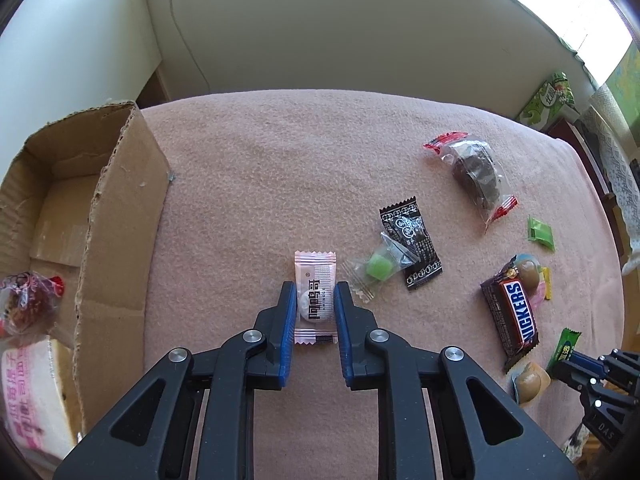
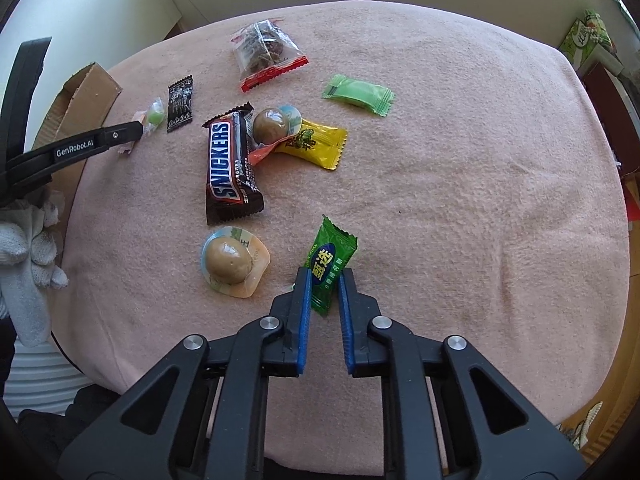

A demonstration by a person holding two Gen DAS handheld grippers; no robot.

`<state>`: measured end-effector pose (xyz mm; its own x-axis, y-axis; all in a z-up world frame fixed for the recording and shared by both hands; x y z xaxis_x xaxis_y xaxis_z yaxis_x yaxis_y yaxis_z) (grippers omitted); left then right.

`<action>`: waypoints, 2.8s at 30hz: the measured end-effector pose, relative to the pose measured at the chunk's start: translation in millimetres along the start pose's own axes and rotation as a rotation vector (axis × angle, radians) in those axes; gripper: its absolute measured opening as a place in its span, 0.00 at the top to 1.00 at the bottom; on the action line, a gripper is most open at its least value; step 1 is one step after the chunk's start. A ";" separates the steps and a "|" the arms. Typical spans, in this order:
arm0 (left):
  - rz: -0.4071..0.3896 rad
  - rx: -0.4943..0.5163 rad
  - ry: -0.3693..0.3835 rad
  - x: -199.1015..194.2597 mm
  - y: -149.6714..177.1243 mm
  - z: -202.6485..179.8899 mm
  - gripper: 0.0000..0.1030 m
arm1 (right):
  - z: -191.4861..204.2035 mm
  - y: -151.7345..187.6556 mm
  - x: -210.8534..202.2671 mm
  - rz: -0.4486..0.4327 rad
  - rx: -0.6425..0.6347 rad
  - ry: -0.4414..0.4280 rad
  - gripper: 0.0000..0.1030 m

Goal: Organize snacks
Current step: 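Grasp the pink candy with left gripper while right grasps green candy, then carry both candies into the box and open both grippers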

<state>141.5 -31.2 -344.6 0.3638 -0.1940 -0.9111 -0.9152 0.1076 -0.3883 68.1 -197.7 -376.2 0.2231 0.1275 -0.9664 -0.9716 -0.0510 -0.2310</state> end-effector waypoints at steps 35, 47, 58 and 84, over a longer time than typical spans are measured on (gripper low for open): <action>-0.142 -0.114 0.027 -98.2 36.2 32.3 0.83 | 2.4 -39.2 -71.1 -0.138 -0.032 -0.099 0.94; -0.223 -0.232 -0.061 -135.1 27.0 103.6 0.83 | 93.4 -93.3 -101.4 -0.214 -0.190 -0.200 0.94; -0.246 -0.307 -0.121 -148.9 35.3 150.1 0.83 | 189.4 -120.4 -105.8 -0.237 -0.370 -0.256 0.94; -0.252 -0.359 -0.144 -156.8 44.3 183.8 0.83 | 336.8 -125.4 -54.1 -0.147 -0.580 -0.323 0.94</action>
<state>75.8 183.1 -244.3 0.5800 -0.0304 -0.8141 -0.7879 -0.2749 -0.5510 151.4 135.4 -257.1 0.2275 0.4582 -0.8592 -0.7132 -0.5224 -0.4674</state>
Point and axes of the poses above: each gripper's, at about its wrist camera, not at the fingertips, and x roughly the way its jaws point, z to its left, y to its underside, the point moved 10 cm from there along x, roughly the way its jaws point, and after that the axes turned 2 degrees about y, right-handed, at the moved point
